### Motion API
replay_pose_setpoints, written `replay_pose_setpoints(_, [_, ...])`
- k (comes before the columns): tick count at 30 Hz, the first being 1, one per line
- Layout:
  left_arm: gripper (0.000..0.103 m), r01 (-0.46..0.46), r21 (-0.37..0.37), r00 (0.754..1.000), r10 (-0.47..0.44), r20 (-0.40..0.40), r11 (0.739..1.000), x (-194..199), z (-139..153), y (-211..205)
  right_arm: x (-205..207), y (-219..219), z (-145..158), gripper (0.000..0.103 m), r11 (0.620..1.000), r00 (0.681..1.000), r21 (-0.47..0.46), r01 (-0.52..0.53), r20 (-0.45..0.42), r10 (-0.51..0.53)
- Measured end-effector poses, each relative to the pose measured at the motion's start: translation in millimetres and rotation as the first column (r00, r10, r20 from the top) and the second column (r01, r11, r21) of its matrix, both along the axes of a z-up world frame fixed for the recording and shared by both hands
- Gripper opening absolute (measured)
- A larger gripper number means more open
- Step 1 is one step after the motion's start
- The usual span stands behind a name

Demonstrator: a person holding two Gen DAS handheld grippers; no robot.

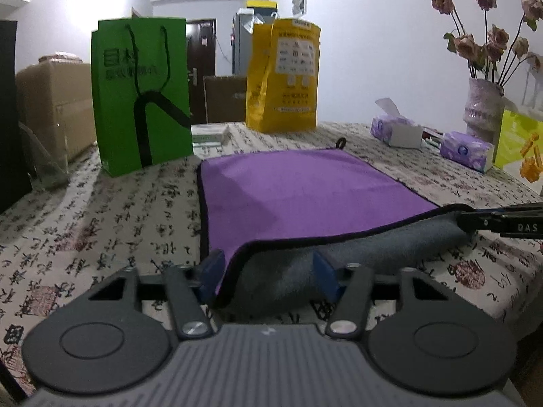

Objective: Fold towel

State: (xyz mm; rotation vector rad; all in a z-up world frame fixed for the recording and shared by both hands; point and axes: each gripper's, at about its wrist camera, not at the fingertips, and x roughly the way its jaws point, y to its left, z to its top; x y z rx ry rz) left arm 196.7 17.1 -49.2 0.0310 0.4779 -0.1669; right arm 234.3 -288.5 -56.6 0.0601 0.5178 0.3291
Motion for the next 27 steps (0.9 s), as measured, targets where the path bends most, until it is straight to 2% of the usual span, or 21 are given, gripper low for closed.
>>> replay_pose_setpoints(1, [0.021, 0.004, -0.005, 1.000, -0.004, -0.010, 1.000, 1, -1, 1, 1, 1, 0, 0.012, 1.000, 1.000, -0.008, -0.003, 0.000, 0.003])
replay_pose_setpoints(3, [0.007, 0.004, -0.010, 0.999, -0.004, -0.033, 1.000, 1, -2, 4, 2, 1, 1, 0.010, 1.000, 1.000, -0.011, -0.005, 0.002, 0.005])
replay_pose_setpoints(8, [0.006, -0.008, 0.001, 1.000, 0.008, -0.007, 1.000, 5, 6, 9, 8, 3, 5, 0.008, 1.000, 1.000, -0.024, -0.006, 0.015, 0.007])
replay_pose_setpoints(15, [0.006, -0.020, 0.044, 0.998, 0.017, 0.062, 0.999, 34, 21, 10, 36, 10, 15, 0.007, 0.998, 0.999, -0.068, -0.002, 0.039, 0.004])
replay_pose_setpoints(18, [0.006, -0.021, 0.052, 0.997, 0.016, 0.080, 0.998, 52, 26, 13, 53, 13, 21, 0.007, 0.996, 0.999, -0.085, -0.001, 0.050, 0.005])
replay_pose_setpoints(27, [0.006, -0.025, 0.038, 0.997, 0.022, 0.071, 0.999, 122, 41, 26, 117, 27, 35, 0.007, 0.991, 0.997, -0.133, -0.024, 0.067, 0.034])
